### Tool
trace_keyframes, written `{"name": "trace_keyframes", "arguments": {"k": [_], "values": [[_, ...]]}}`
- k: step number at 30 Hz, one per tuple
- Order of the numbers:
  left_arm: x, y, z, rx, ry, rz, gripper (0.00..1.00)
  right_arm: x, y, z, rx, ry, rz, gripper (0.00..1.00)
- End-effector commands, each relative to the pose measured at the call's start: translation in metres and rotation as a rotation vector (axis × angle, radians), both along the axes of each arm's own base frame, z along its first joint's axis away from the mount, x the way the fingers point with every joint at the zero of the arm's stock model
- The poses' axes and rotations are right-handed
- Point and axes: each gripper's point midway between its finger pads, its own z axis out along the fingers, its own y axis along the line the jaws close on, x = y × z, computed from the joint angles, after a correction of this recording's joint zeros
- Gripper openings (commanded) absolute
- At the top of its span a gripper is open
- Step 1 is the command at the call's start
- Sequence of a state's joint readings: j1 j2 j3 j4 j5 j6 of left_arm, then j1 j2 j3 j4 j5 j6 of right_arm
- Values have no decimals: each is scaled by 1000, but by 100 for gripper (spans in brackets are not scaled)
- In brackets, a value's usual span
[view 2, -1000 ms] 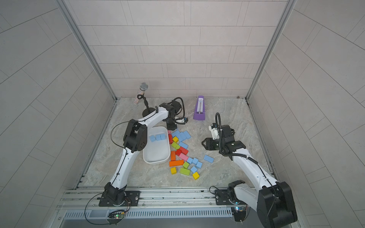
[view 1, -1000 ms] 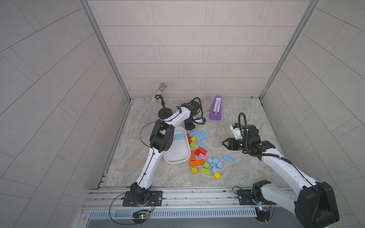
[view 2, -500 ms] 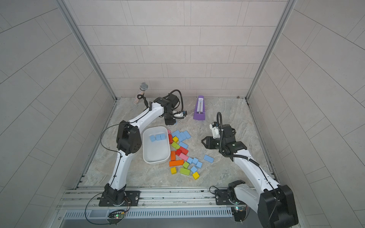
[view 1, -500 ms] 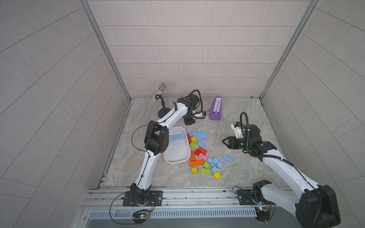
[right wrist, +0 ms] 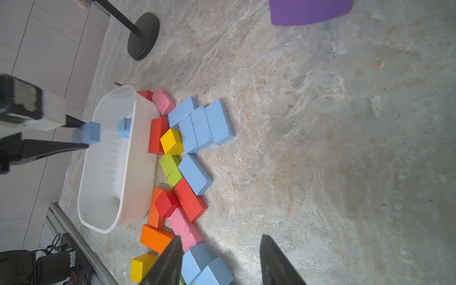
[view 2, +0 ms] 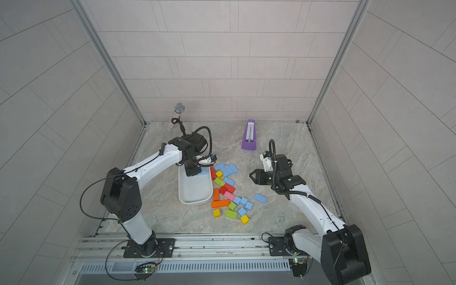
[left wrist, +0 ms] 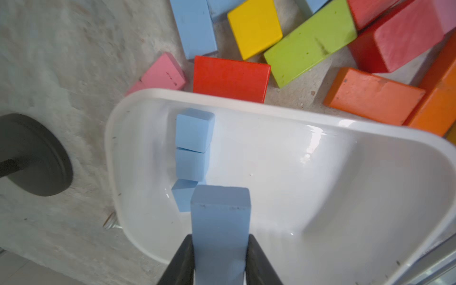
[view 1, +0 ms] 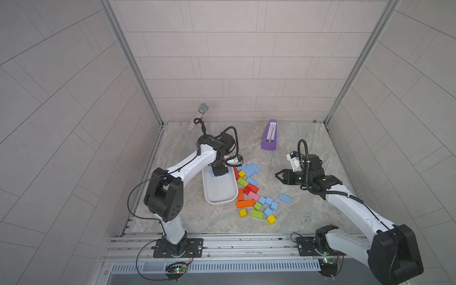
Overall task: Pick out the blue building blocks
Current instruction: Place the building block in the storage box.
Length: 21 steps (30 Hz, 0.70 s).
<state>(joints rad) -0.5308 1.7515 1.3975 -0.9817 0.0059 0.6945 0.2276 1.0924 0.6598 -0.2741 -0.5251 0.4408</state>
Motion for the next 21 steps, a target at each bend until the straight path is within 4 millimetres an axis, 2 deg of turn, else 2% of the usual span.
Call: {"name": "trace_keyframes", "arguments": {"k": [1, 9, 17, 21], "values": [[8, -8, -11, -38, -38, 23, 35, 3, -2, 12, -1, -42, -22, 53], [8, -15, -42, -24, 17, 33, 34, -2, -5, 10, -7, -41, -30, 53], [9, -22, -50, -32, 31, 27, 39, -5, -6, 6, -13, -33, -30, 53], [12, -24, -49, -29, 20, 28, 47, -6, -7, 5, -15, -35, -30, 53]]}}
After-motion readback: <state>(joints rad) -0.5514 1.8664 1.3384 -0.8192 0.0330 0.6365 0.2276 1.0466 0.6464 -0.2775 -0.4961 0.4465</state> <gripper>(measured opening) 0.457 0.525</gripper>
